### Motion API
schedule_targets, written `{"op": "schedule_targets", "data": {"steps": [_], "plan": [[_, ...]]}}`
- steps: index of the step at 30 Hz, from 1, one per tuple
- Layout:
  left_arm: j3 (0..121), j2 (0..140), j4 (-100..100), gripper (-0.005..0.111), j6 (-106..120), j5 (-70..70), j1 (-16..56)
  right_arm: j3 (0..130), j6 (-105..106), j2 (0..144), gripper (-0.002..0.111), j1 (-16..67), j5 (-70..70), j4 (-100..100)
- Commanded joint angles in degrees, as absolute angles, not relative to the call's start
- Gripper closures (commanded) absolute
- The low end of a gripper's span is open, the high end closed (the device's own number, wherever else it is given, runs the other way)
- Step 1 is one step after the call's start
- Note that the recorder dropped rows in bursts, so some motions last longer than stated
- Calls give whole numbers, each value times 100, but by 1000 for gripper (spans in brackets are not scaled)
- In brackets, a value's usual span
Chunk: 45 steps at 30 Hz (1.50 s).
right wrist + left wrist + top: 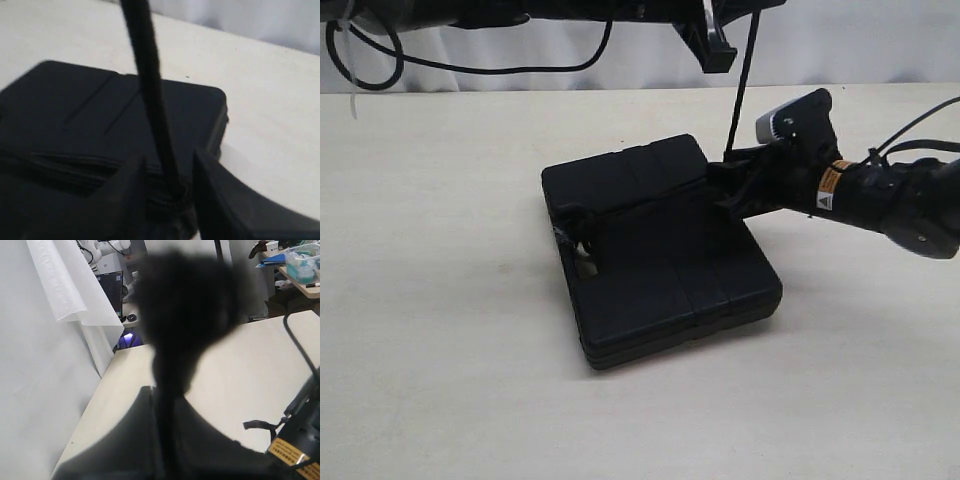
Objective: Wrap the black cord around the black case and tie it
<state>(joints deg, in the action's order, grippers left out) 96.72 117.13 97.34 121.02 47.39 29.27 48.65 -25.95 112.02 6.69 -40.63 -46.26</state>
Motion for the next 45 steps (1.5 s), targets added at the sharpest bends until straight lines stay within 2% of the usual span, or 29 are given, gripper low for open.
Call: {"op": "schedule_targets", "data": {"steps": [1, 4, 11, 13, 19, 23, 27, 30, 33, 35, 36, 39, 42, 45], "plan": [[9742, 11550, 9995, 107, 12270, 4935, 2953, 5053, -2623, 11322, 89, 674, -3142, -4408], [9742, 11550, 9995, 107, 12270, 4935, 2953, 5095, -2613, 11322, 98, 674, -2929, -4436], [9742, 11561, 9666, 107, 12270, 4916, 2992, 5095, -2638, 11322, 98, 674, -3272, -4781], [9742, 11600, 9588, 107, 12270, 4877, 3002, 5095, -2664, 11322, 94, 684, -3351, -4846], [9742, 11803, 9052, 107, 12270, 4936, 3073, 5095, -2726, 11257, 69, 684, -3445, -4863], [9742, 11843, 8740, 107, 12206, 4873, 3073, 5095, -2913, 10897, 60, 684, -3418, -4863], [9742, 11843, 8699, 107, 12161, 4910, 3073, 5095, -3087, 10487, 59, 684, -3416, -4863], [9742, 11843, 8699, 107, 12161, 4896, 3073, 5095, -3209, 10376, 64, 684, -3441, -4863], [9742, 11843, 8711, 107, 12161, 4872, 3073, 5095, -3344, 10415, 83, 684, -3423, -4909], [9742, 11843, 8749, 107, 12132, 4716, 3073, 5095, -3344, 10440, 101, 671, -3398, -4909], [9742, 11843, 8749, 106, 12095, 4650, 3073, 5095, -3344, 10440, 104, 671, -3332, -4909], [9742, 11843, 8408, 92, 12095, 4642, 3063, 5095, -3327, 10440, 104, 671, -3099, -4688], [9742, 11843, 8065, 64, 11964, 4694, 3063, 5107, -3089, 10440, 104, 646, -2591, -3764], [9742, 11843, 7553, 44, 11661, 4694, 3063, 5107, -2704, 10440, 104, 537, -2215, -2872]]}}
